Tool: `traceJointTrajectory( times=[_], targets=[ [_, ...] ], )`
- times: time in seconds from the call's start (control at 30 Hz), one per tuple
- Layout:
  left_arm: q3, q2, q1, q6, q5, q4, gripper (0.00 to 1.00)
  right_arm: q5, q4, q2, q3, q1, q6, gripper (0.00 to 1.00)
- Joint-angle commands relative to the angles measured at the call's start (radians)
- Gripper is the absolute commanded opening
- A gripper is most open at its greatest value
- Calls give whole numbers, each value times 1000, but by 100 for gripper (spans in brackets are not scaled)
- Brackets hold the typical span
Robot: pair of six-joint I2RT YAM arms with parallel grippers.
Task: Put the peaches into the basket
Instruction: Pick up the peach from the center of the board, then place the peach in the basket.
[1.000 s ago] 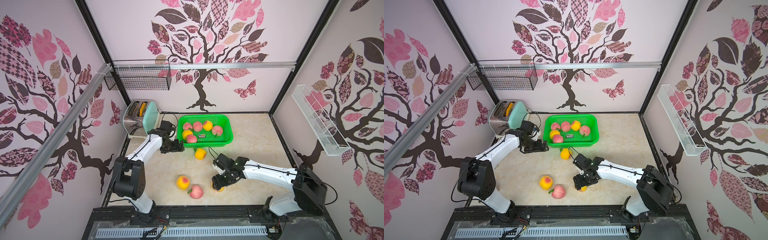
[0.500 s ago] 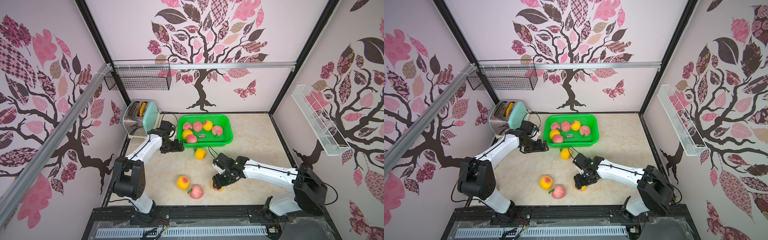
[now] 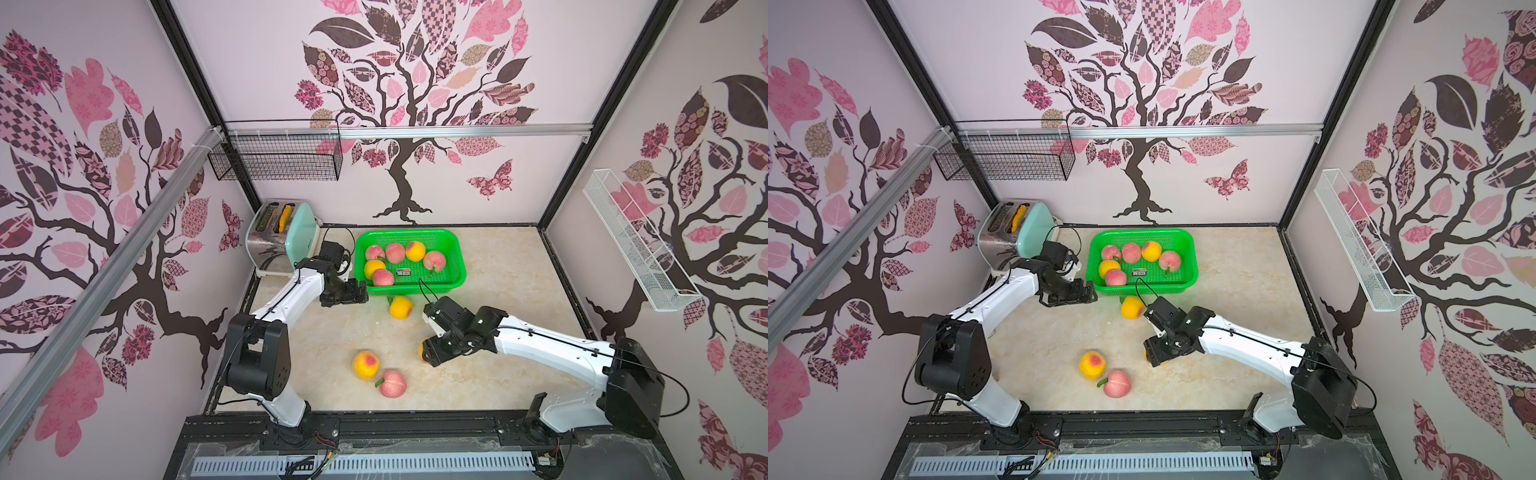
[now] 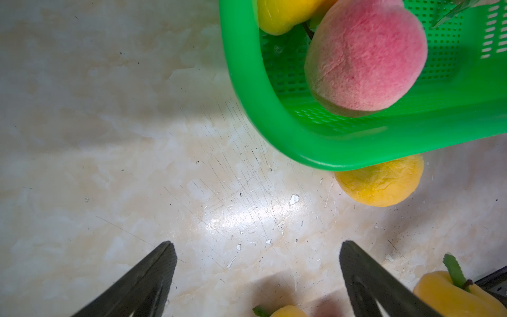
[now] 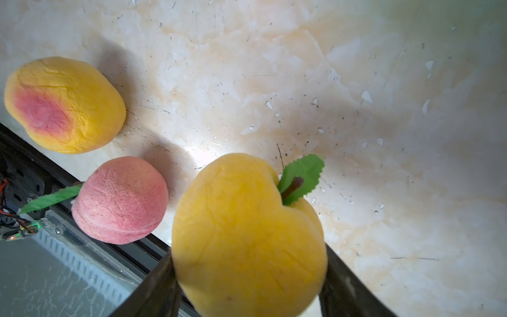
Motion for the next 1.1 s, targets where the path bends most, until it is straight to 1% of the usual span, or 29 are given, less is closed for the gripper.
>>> traceJointTrajectory(
  times=[0.0, 0.13, 0.33, 0.5, 0.57, 0.77, 0.93, 1.07],
  targets=[
    [-1, -29, 6, -3, -2, 12, 97, 29, 48, -8, 50, 5, -8, 68],
    [0, -27, 7, -1, -1, 14, 97, 41, 109, 18, 101, -7, -46, 68],
    [-2, -29, 7, -3, 3, 17, 97, 65, 134, 85, 256, -63, -144, 68],
    [-4, -35, 7, -3, -1, 18, 97, 16, 229, 87, 303, -134, -154, 68],
    [-5, -34, 7, -4, -1, 17, 97, 14, 265, 98, 332, -148, -155, 68],
    [-4, -38, 7, -3, 1, 18, 97, 38, 278, 200, 488, -151, -201, 68],
    [-9, -48, 7, -4, 10, 24, 97, 59, 280, 270, 559, -160, -228, 69],
    [-10, -46, 7, -6, 20, 28, 97, 35, 300, 325, 601, -190, -222, 69]
  ],
)
